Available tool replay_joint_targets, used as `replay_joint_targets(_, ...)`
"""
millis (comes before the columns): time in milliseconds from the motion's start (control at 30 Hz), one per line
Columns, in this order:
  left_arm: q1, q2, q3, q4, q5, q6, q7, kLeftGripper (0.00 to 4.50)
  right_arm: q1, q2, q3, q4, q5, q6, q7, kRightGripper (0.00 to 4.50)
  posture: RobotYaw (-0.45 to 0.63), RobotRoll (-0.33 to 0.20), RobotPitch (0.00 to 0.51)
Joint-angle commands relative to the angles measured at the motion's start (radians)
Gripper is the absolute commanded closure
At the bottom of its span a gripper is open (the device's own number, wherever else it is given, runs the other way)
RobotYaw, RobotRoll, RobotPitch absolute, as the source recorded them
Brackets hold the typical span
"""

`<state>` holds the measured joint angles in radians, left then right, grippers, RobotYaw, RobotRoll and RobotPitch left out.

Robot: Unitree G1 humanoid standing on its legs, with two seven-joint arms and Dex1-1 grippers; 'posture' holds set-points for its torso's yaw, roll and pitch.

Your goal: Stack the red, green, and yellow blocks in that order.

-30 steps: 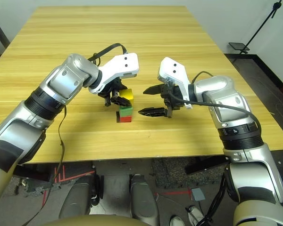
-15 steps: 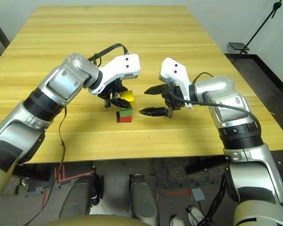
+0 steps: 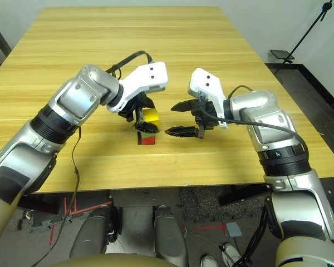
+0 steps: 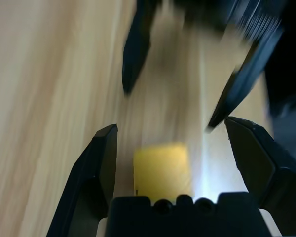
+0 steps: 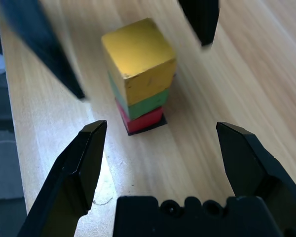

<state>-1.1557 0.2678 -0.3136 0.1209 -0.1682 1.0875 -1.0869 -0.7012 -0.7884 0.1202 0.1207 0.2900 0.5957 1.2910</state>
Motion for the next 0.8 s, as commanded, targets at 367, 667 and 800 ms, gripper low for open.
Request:
replay_joint_targets(367, 0.56, 0.033, 0.622, -0.399, 0.031, -0.147, 0.596, 0.06, -0.04, 0.132, -0.448, 0.531, 0.057, -0.297, -0.499, 0.0, 0.16, -0.128, 0.084)
replay_joint_targets(667, 0.872, -0.091, 0.67, -0.339, 0.152, -0.742, 0.933, 0.06, -0.036, 0.065, -0.541, 0.977, 0.003, -0.758, -0.682, 0.0, 0.16, -0.154, 0.099)
replay_joint_targets(800, 0.957, -0.135, 0.65, -0.318, 0.184, -0.871, 1.023, 0.06, -0.022, 0.044, -0.549, 1.064, -0.009, -0.825, -0.72, 0.0, 0.17, -0.159, 0.096)
